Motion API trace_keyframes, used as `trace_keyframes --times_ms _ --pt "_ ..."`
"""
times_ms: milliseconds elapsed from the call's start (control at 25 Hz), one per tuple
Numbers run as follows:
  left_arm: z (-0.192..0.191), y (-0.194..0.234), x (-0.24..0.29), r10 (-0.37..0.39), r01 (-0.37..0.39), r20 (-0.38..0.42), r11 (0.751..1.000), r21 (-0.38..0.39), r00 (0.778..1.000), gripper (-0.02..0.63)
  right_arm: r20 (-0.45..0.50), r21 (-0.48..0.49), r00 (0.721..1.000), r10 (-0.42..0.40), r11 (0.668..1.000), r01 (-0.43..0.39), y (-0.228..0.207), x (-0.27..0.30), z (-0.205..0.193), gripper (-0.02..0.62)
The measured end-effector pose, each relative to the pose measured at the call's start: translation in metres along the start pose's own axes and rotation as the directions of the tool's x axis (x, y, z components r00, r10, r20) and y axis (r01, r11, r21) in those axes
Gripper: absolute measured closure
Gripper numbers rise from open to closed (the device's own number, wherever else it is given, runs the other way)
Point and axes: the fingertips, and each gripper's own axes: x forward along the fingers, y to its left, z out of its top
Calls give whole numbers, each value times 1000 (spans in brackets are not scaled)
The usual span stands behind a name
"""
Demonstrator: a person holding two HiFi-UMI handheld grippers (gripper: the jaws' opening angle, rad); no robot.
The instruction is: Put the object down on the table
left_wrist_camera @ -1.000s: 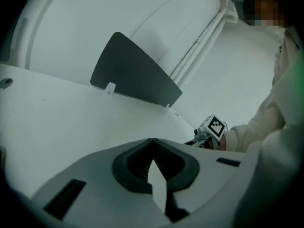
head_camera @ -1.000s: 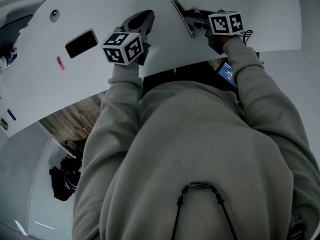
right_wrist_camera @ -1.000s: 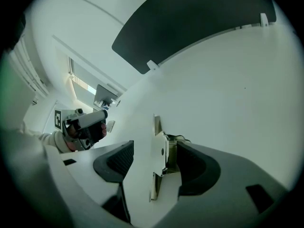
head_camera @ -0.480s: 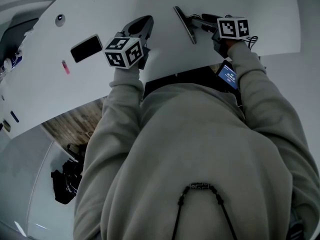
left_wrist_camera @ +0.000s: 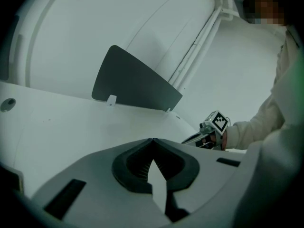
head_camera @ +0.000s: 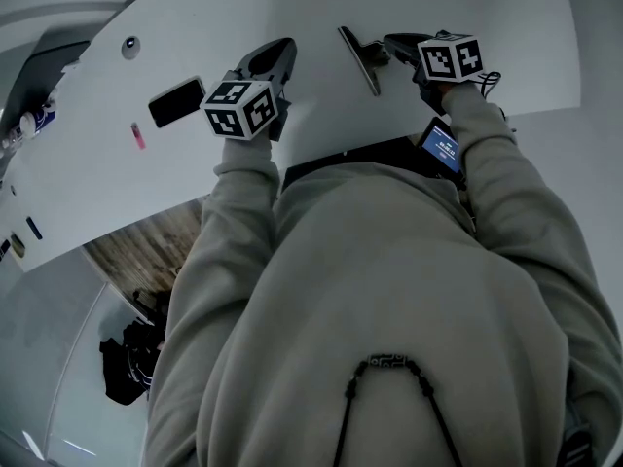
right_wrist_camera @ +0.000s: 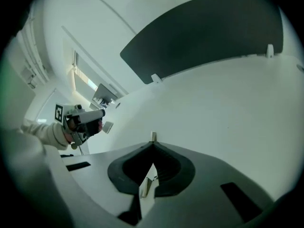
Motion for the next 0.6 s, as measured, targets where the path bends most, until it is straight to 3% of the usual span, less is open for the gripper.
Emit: trace_keyframes --times_ms 400,600 --pt "31 -19 -14 2 -4 36 998 55 999 603 105 -130 994 -6 991 20 23 -40 57 575" --pt "59 -36 -27 -46 38 82 995 93 996 603 162 -234 987 8 972 30 52 -69 97 575"
